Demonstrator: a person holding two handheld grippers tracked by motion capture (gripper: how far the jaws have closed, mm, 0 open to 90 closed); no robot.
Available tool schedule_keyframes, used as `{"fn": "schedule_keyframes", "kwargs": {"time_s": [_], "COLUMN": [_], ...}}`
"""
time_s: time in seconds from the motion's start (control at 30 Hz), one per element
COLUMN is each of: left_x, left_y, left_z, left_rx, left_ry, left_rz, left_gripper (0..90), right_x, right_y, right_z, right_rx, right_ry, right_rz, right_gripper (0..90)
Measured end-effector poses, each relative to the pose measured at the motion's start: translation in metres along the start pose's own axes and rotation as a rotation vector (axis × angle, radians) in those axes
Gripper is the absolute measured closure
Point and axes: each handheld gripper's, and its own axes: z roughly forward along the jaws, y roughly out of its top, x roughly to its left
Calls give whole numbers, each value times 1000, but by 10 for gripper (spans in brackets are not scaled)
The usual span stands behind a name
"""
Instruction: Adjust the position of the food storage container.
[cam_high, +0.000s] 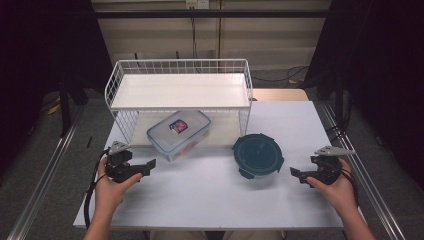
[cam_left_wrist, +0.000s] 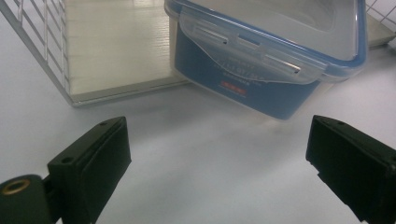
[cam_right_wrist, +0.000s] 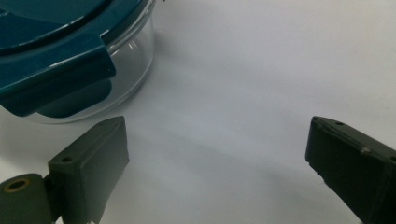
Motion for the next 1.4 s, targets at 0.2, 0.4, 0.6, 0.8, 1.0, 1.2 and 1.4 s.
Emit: {"fn": "schedule_keyframes", "kwargs": {"time_s": [0.2,0.4,0.6,0.8,1.0,1.2,1.4], "left_x": [-5,-6,-9,-4,0,7,9], "left_y": [4,9,18,34,39,39,39], "left_z": [-2,-2,-7,-4,10,24,43], "left_rx": [-22,-43,-129,-190,-230,-223,-233], "left_ry": [-3,16,75,143,186,232,248], "left_rz": [-10,-39,-40,-71,-60,-44,-31], "left_gripper": [63,106,234,801,889,900,900], "right_x": [2,3,3,3,4,5,6], "right_y": [2,3,2,2,3,3,2], "right_z": [1,0,-1,0,0,1,1], "right_rx": [-6,-10,-13,-20,-18,-20,-19], "right_ry": [5,8,2,9,13,19,20], "right_rz": [-7,-8,1,2,-1,-12,-13], "right_gripper": [58,60,61,61,61,58,58]}}
